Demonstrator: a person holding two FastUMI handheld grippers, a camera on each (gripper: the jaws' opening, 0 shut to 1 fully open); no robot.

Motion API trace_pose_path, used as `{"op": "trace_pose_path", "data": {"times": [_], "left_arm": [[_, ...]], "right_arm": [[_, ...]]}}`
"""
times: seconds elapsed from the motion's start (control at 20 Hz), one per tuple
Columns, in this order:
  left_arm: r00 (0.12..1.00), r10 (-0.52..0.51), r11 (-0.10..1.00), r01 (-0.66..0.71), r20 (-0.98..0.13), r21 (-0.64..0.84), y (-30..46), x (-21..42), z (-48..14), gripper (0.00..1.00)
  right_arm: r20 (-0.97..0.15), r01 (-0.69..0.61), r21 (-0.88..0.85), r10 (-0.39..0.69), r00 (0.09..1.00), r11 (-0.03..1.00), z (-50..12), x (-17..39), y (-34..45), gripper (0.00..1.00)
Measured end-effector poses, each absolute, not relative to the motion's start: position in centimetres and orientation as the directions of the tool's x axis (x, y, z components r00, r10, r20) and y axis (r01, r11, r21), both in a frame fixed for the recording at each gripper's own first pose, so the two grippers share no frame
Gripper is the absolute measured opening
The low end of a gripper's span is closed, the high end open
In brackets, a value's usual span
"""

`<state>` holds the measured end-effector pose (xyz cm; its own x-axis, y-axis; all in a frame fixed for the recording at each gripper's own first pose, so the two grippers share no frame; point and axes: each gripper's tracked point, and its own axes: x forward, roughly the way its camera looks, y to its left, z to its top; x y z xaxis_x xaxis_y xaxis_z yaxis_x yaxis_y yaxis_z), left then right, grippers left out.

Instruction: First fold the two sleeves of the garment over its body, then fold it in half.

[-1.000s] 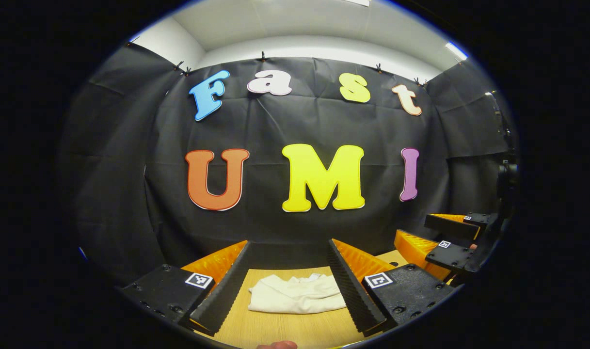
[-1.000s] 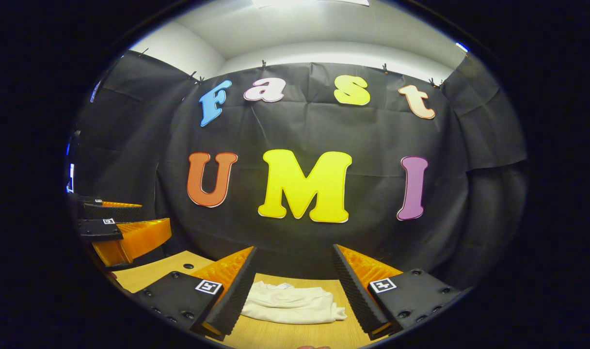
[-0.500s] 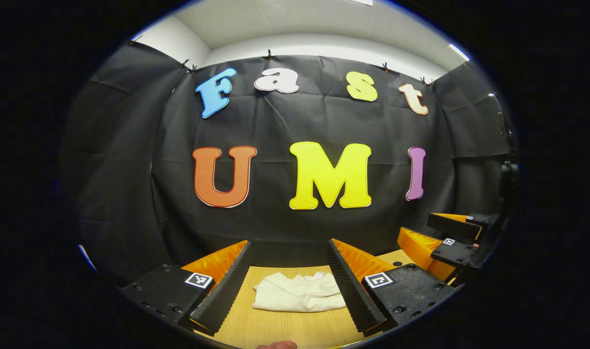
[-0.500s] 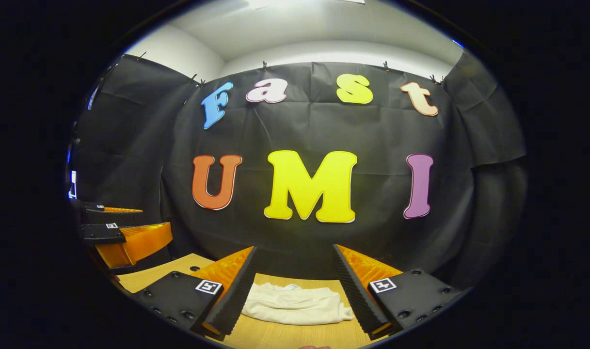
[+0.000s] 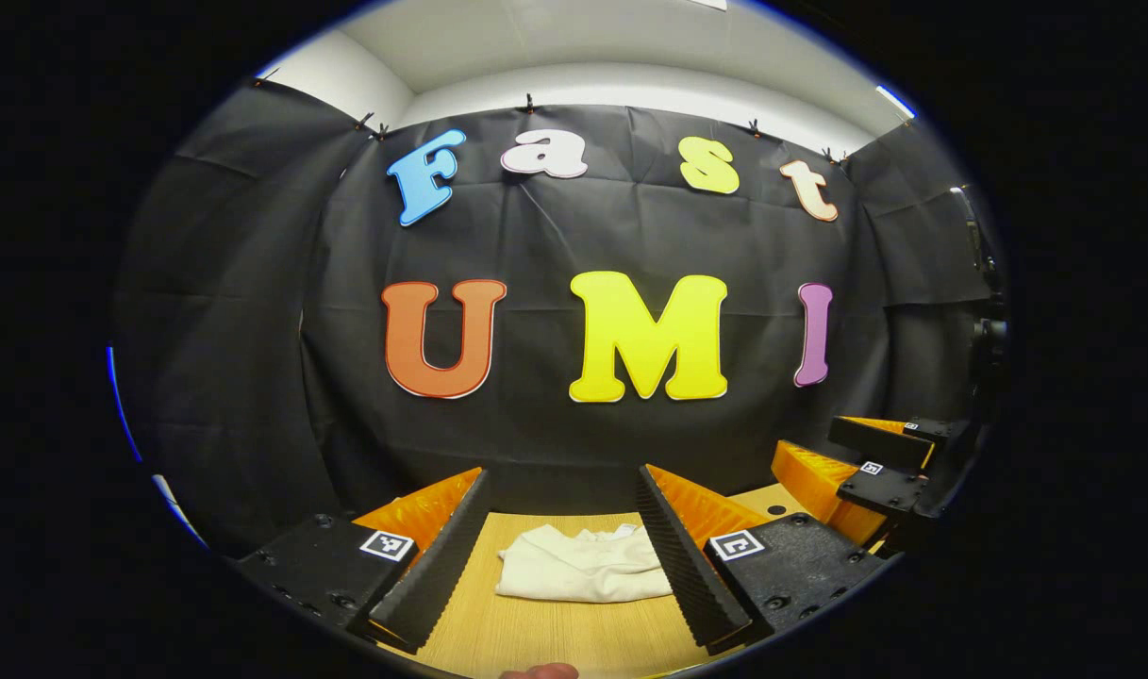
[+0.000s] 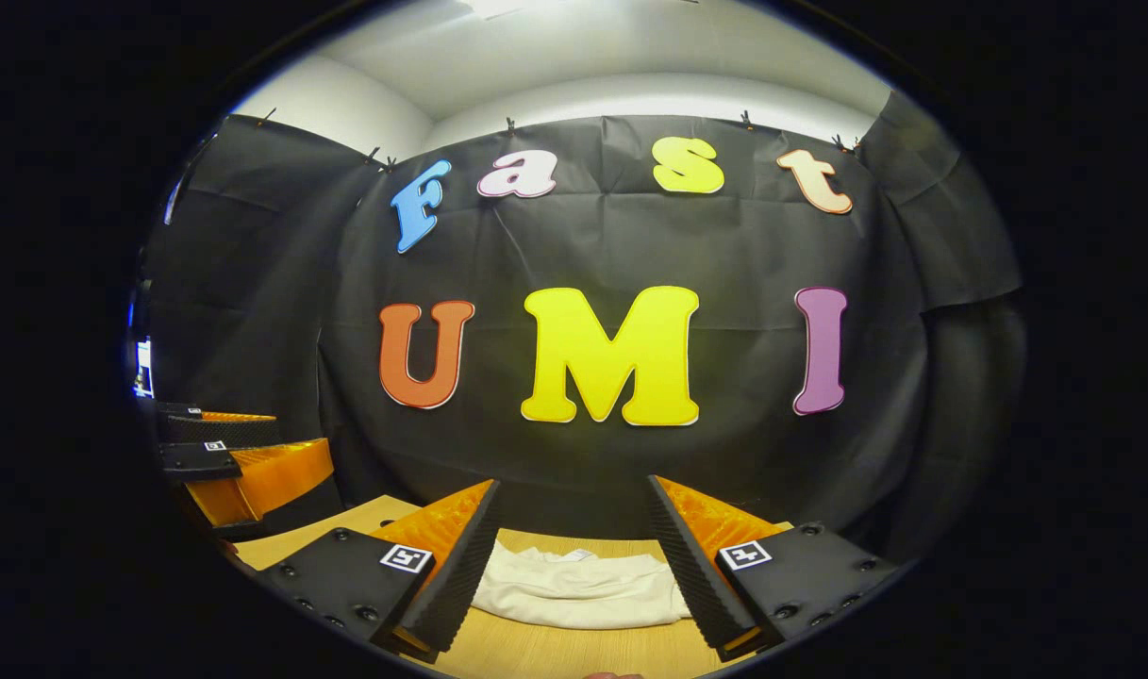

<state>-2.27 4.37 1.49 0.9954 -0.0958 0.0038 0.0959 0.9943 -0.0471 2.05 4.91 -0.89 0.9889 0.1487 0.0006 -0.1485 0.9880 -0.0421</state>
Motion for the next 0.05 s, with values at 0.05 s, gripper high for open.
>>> {"op": "trace_pose_path", "data": {"times": [0.05], "left_arm": [[0.995, -0.096, 0.994, 0.096, 0.004, -0.048, 4.36, -2.27, 1.48, 0.98]], "right_arm": [[0.001, -0.150, -0.038, 0.150, 0.989, 0.988, -0.86, 2.04, 4.93, 0.94]]}}
